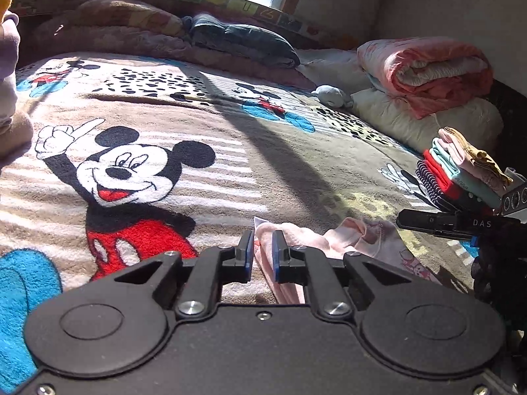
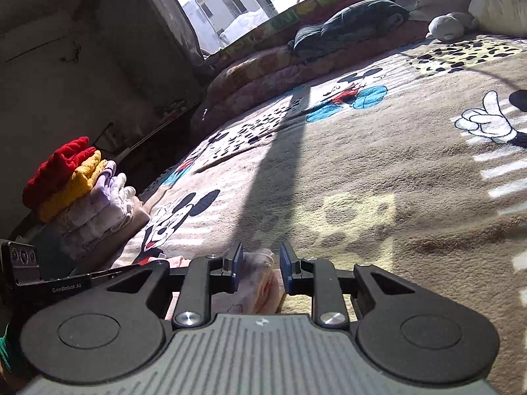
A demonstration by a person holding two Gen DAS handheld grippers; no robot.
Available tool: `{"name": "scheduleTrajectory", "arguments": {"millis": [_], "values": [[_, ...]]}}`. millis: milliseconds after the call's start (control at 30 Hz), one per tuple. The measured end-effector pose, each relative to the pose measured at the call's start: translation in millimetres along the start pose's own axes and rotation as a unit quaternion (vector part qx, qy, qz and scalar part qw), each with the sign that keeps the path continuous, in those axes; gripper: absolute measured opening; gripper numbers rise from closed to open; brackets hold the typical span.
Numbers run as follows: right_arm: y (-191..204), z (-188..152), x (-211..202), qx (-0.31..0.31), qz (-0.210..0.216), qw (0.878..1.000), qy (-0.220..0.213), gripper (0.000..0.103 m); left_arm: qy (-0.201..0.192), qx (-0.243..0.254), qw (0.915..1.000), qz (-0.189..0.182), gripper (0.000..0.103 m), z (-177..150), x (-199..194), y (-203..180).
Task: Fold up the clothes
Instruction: 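Grasp the sides of the folded pink garment with both grippers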
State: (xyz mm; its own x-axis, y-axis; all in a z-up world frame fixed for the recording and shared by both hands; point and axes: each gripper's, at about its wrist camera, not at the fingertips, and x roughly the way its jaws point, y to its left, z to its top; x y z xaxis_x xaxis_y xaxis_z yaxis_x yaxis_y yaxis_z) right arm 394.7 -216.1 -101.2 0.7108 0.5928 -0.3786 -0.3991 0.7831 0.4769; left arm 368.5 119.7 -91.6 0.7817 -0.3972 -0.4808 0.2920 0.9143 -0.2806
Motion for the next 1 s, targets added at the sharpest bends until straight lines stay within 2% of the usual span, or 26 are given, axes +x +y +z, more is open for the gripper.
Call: {"name": "scheduleTrajectory", "arguments": {"millis": [33,67,167,233,300,367,500,533,667,733,833,900,1000], "values": [[6.9,0.4,-1.3,-0.026,0.003,1.000,-0.002,0.028,-0.009,0.018,0.9998,0.002,0.007,1.7,-4.5,-4.9],[13.7,0.7,-2.0,-0.050,0.009,0.999,-0.002,0.028,-0.010,0.026,0.9995,-0.016,0.007,1.8,-7.0,-8.0],[34.1,-2.7,5.4,-0.106,0.023,0.994,0.010,0.029,-0.008,0.051,0.9982,-0.032,0.007,-2.0,-4.2,-18.2],[29.2,-8.2,17.3,-0.095,-0.003,0.995,0.035,0.037,0.003,0.045,0.9985,-0.032,0.007,-4.1,4.2,-18.9],[21.0,-11.6,25.3,-0.074,-0.021,0.996,0.051,0.038,0.028,0.039,0.9988,-0.013,0.015,-7.7,17.6,-16.0],[12.5,-10.1,24.1,-0.048,-0.022,0.997,0.052,0.038,0.052,0.033,0.9981,0.006,0.016,-11.2,31.1,-13.0],[6.7,-10.3,8.7,-0.029,-0.016,0.999,0.028,0.039,0.036,0.030,0.9989,0.000,0.019,-9.3,19.9,-11.6],[10.8,-9.6,1.8,-0.037,-0.014,0.999,0.021,0.039,0.027,0.040,0.9988,0.002,0.021,-8.5,13.5,-15.6],[37.3,-17.4,-35.4,-0.096,-0.003,0.995,0.009,0.039,-0.006,0.074,0.9972,-0.007,0.041,-13.2,-25.0,-33.2],[52.8,-29.1,-54.3,-0.139,-0.003,0.990,0.015,0.039,-0.010,0.081,0.9964,-0.023,0.043,-21.5,-43.5,-41.0],[74.1,-49.1,-68.9,-0.169,-0.001,0.985,0.026,0.039,0.000,0.102,0.9943,-0.034,0.043,-35.3,-65.1,-64.6],[88.4,-62.8,-78.5,-0.187,0.001,0.982,0.033,0.038,0.011,0.130,0.9911,-0.027,0.043,-47.0,-67.8,-79.3],[90.3,-80.9,-60.3,-0.189,-0.033,0.979,0.068,0.038,0.034,0.164,0.9858,-0.003,0.043,-66.2,-54.8,-89.1]]}}
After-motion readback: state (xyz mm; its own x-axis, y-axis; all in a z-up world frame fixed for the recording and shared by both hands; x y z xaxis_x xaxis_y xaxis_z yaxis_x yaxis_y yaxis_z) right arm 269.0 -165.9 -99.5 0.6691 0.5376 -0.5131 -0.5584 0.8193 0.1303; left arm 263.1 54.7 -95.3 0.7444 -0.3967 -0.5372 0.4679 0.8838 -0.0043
